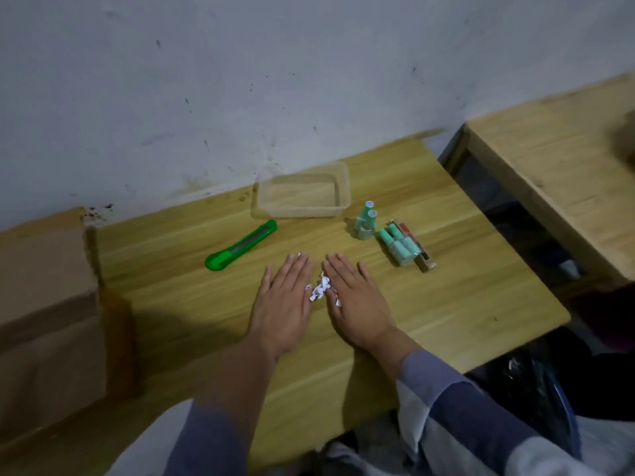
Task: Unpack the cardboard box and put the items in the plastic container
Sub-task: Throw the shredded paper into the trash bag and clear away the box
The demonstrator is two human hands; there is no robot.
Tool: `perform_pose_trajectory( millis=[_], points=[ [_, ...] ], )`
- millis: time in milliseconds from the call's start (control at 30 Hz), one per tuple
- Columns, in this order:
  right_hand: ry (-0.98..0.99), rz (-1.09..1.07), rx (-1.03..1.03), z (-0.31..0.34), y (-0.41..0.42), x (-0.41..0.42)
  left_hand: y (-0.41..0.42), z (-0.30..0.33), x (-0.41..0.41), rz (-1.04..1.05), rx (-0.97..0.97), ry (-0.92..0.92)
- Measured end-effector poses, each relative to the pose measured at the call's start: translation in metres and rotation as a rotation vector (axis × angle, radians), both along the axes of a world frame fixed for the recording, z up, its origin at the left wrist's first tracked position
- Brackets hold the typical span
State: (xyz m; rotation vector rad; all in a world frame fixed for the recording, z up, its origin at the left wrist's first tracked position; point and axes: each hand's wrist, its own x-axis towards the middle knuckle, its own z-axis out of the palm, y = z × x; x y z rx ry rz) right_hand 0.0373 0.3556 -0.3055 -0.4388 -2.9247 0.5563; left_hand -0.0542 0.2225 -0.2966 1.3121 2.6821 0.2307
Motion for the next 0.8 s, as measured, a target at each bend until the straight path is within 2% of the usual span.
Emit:
perform_pose_trajectory(
  millis=[267,400,633,800],
  points=[
    [-0.055,-0.327,-0.006,0.004,0.029,0.114,0.051,0.0,0.083,-0.213,0.018,-0.043],
    [-0.073,-0.441,-0.025,0.008,0.058,0.146,0.088,0.0,0.114,-0.321,0.011,-0.054],
    [-0.086,-0.497,-0.085,0.011,0.083,0.15,0.116,0.008,0.12,-0.388,0.065,-0.181],
    [0.004,-0.487,-0.205,0.018,0.075,0.147,0.094,0.013,0.105,-0.332,0.106,-0.115]
  ],
)
